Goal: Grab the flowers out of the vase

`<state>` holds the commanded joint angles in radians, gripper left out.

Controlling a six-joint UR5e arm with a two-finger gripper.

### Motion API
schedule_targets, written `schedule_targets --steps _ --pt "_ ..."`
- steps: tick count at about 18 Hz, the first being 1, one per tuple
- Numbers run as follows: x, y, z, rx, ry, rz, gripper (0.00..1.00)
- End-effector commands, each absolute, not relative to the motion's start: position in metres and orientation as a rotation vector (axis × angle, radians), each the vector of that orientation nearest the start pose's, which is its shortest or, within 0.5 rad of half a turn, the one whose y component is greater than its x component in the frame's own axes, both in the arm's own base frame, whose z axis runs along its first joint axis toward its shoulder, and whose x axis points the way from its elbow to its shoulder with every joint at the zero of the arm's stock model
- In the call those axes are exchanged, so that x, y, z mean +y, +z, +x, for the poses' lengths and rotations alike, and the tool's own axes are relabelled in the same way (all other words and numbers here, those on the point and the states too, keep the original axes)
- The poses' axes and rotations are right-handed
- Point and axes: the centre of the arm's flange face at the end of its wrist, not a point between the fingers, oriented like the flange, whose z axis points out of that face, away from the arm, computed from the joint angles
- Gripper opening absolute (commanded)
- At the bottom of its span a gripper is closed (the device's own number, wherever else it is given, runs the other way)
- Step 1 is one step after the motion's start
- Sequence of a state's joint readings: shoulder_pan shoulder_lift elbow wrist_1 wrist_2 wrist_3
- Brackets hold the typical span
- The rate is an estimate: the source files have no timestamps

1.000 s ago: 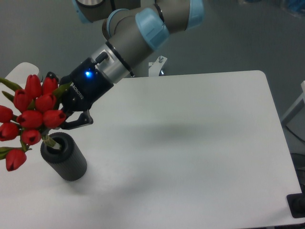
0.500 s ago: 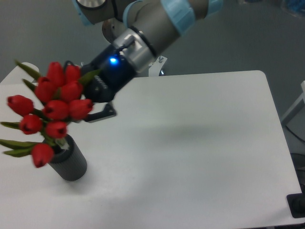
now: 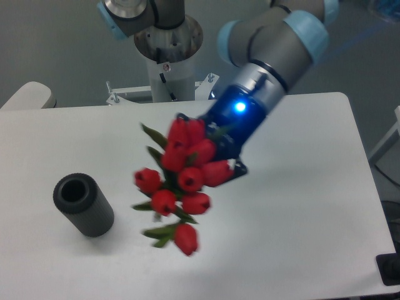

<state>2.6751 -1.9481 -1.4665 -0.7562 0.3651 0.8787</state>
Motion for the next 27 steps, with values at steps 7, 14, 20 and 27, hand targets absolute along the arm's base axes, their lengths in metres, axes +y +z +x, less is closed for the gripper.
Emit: schedule_targets --steps 7,14,20,27 --pt "0.471 0.448 -0.487 0.204 -0.158 -1.923 0.34" --pt "0.467 0.429 -0.484 0.278 -0.077 -1.979 0.34" --pt "0.467 0.428 -0.483 0.279 -0.077 -1.98 0.34" --pt "0.467 0.429 -0.483 0.278 -0.076 -1.981 0.34"
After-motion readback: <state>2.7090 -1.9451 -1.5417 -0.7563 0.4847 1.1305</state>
